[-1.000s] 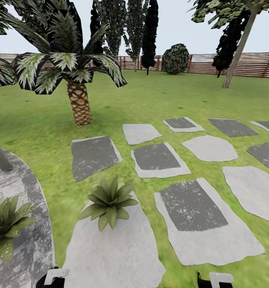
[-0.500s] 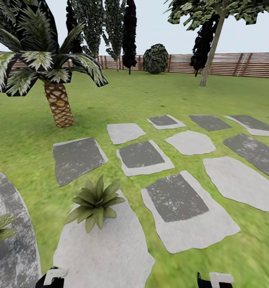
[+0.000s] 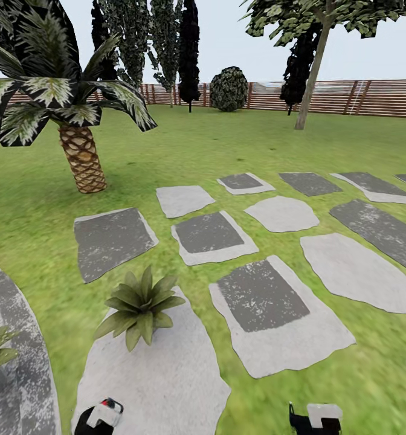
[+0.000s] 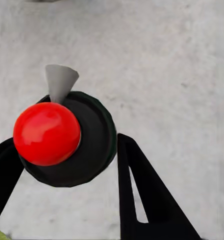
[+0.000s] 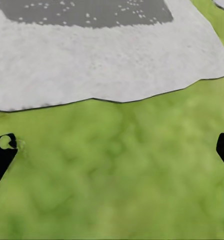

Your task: Pick up the pesticide atomizer in the garden and spray insectifuge to fully cover both potted plants in the garden.

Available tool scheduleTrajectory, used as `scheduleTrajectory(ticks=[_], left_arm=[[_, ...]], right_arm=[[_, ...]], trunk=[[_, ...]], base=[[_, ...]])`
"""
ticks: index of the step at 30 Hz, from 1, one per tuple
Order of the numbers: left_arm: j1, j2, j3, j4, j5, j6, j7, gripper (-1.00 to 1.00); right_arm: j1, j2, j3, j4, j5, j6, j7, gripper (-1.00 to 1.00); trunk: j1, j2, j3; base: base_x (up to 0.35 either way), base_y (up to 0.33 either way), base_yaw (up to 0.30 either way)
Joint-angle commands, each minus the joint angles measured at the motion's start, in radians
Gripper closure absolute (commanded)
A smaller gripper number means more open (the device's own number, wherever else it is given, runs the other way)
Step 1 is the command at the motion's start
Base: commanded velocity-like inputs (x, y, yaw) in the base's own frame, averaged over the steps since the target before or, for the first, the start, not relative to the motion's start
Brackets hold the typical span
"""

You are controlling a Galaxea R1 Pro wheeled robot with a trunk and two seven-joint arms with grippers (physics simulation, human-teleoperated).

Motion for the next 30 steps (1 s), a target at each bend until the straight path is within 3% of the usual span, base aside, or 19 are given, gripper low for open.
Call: scheduleTrajectory(ticks=[1, 3, 6, 8, 9, 10, 12, 14, 16, 17, 19, 24, 30], left_arm=[[-0.008, 0.001, 0.002, -0.007, -0.025, 0.002, -0.046, 1.00], [-0.050, 0.005, -0.011, -0.029, -0.088, 0.037, -0.169, 1.00], [-0.142, 0.008, -0.022, -0.069, -0.230, 0.210, -0.413, 1.00], [-0.171, 0.007, -0.023, -0.101, -0.283, 0.260, -0.487, 1.00], [-0.188, 0.007, -0.024, -0.129, -0.316, 0.278, -0.554, 1.00], [-0.218, 0.006, -0.024, -0.173, -0.356, 0.297, -0.691, 1.00], [-0.244, 0.005, -0.025, -0.213, -0.375, 0.315, -0.828, 1.00], [-0.251, -0.001, -0.026, -0.233, -0.381, 0.330, -0.876, 1.00], [-0.254, -0.006, -0.037, -0.245, -0.417, 0.348, -0.899, 1.00], [-0.255, -0.008, -0.055, -0.249, -0.466, 0.362, -0.906, 1.00], [-0.256, -0.010, -0.065, -0.251, -0.517, 0.374, -0.910, 1.00], [-0.228, 0.005, -0.075, -0.237, -0.511, 0.360, -0.938, 1.00], [-0.215, -0.026, -0.081, -0.259, -0.507, 0.362, -0.971, 1.00]], right_arm=[[-0.001, -0.001, -0.004, -0.028, 0.018, -0.002, 0.020, -1.00], [-0.001, -0.005, -0.004, -0.122, 0.061, 0.002, 0.142, -1.00], [-0.001, -0.007, -0.005, -0.278, 0.161, 0.007, 0.436, -1.00], [-0.004, -0.008, -0.004, -0.318, 0.191, 0.017, 0.517, -1.00], [-0.011, -0.008, -0.004, -0.333, 0.217, 0.032, 0.567, -1.00], [-0.037, -0.008, -0.004, -0.347, 0.276, 0.054, 0.659, -1.00], [-0.081, -0.007, -0.005, -0.352, 0.353, 0.065, 0.792, -1.00], [-0.103, -0.003, -0.004, -0.354, 0.380, 0.067, 0.872, -1.00], [-0.117, 0.003, -0.004, -0.355, 0.393, 0.069, 0.944, -1.00], [-0.122, 0.009, -0.004, -0.355, 0.397, 0.069, 0.974, -1.00], [-0.124, 0.020, 0.004, -0.355, 0.399, 0.068, 0.991, -1.00], [-0.131, 0.047, 0.014, -0.348, 0.399, 0.067, 1.007, -1.00], [-0.133, 0.071, 0.016, -0.315, 0.395, 0.067, 1.041, -1.00]], trunk=[[0.000, 0.000, -0.001], [0.000, 0.000, -0.001], [0.000, 0.000, -0.001], [0.000, 0.000, -0.001], [0.000, 0.000, -0.001], [0.000, 0.000, -0.001], [0.000, 0.000, -0.001], [0.000, 0.000, -0.001], [0.000, 0.000, -0.001], [0.000, 0.000, -0.001], [0.000, 0.000, -0.001], [0.000, 0.000, -0.001], [0.000, 0.000, -0.001]], base=[[0.000, 0.000, 0.000], [0.000, 0.000, 0.000], [0.000, 0.000, 0.000], [0.000, 0.000, 0.000], [0.000, 0.000, 0.000], [0.000, 0.000, 0.000], [0.000, 0.000, 0.000], [0.000, 0.000, 0.000], [0.000, 0.000, 0.000], [0.000, 0.000, 0.000], [0.000, 0.000, 0.000], [0.000, 0.000, 0.000], [0.000, -0.017, 0.000]])
